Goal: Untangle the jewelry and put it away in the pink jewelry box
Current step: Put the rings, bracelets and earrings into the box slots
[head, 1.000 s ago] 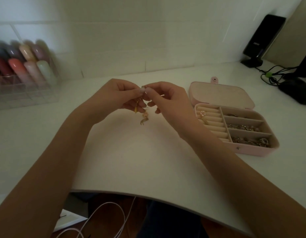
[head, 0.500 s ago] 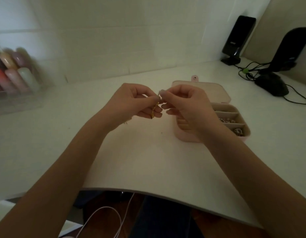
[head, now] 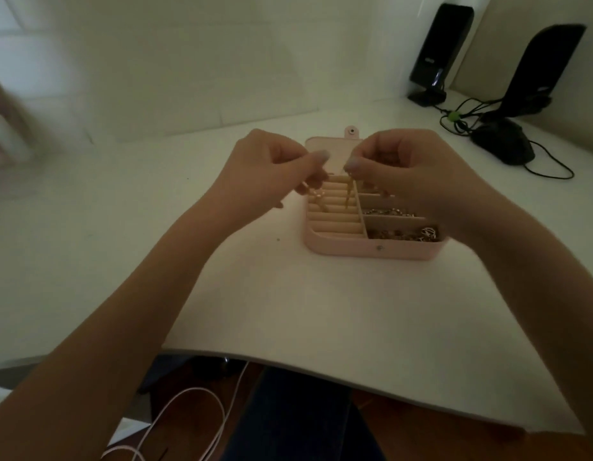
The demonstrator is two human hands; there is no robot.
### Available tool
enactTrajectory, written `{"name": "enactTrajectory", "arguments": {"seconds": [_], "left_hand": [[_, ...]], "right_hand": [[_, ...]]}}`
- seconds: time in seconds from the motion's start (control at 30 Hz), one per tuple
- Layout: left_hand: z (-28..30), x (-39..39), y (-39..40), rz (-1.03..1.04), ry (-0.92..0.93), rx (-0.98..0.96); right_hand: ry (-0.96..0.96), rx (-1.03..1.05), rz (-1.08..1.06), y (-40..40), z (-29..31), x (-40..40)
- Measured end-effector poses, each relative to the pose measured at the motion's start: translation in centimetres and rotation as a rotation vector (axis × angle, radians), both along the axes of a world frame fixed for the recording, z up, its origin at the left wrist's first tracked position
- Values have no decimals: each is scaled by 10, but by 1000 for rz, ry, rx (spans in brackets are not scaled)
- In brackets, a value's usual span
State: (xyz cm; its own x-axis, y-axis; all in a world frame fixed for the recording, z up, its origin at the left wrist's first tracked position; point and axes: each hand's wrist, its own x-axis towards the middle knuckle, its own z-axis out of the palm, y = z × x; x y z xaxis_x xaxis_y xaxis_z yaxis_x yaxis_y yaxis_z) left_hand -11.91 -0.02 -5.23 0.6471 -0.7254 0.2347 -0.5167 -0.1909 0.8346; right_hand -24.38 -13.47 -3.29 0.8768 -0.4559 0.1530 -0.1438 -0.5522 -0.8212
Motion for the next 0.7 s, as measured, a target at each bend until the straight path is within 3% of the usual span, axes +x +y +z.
{"name": "enactTrajectory", "arguments": {"seconds": [0.2, 0.37, 0.7], "left_hand": [[-6, 7, -2, 17, 8, 65], [-14, 6, -3, -11, 30, 76], [-19, 14, 0, -7, 71, 33]], "right_hand": [[99, -37, 150, -5, 14, -6], [269, -226, 207, -1, -3, 11], [209, -296, 108, 6, -25, 24]]}}
